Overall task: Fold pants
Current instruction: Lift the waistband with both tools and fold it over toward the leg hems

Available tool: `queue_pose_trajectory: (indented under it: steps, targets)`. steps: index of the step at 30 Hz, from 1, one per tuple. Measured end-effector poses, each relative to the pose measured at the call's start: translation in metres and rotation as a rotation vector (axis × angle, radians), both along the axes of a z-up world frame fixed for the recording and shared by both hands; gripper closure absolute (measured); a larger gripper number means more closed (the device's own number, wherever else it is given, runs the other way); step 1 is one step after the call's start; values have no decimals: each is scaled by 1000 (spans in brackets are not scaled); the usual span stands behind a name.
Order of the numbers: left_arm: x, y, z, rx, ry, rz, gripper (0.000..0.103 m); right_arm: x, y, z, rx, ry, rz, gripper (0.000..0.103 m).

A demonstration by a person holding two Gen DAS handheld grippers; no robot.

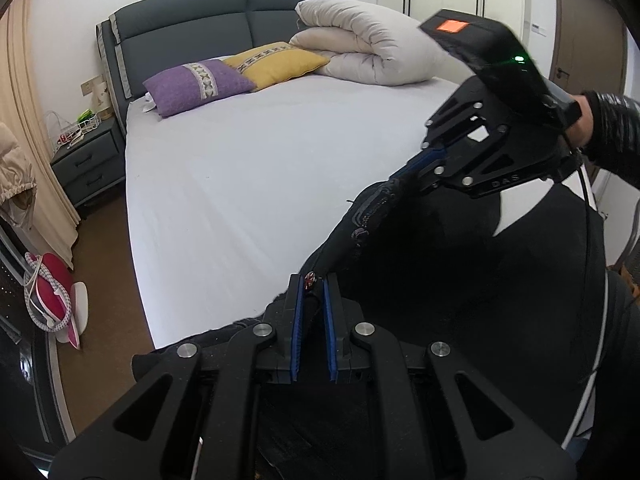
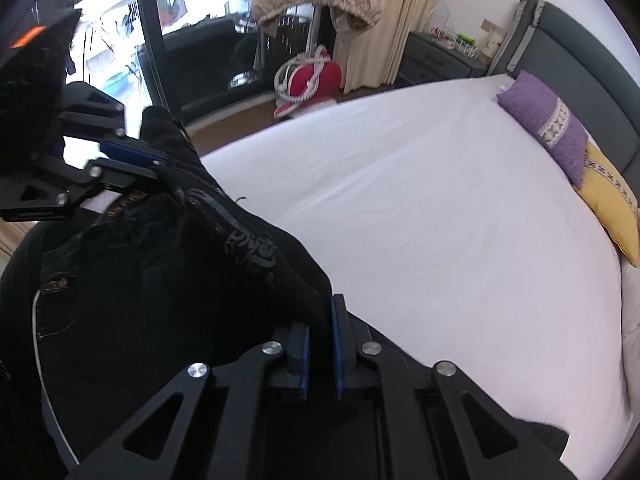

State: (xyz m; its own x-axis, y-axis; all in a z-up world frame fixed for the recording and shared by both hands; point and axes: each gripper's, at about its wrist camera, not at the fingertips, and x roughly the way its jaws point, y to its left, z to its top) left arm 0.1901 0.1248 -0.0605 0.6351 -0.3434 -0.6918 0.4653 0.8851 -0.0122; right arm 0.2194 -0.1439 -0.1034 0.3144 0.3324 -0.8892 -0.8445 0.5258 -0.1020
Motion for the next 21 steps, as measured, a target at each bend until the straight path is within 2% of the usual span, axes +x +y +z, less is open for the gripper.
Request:
queue_pose_trajectory:
  steps: [2,8,15,21]
  targets:
    - [-9,-3,3,-12,1,-5,95,-17,-5,3,17,-15,-2,95]
    - [-60,-24,4,-32,29,-60,95,-89,-16,-5,-27,-56,30,98]
    - [-128,-60,-30,-11,144,-115,95,-166,-23,-29,-102,-114,-3,98]
    - [-178,-75,-53,-21,210,-149,95,-224,-14,-55,-216,-175,40,98]
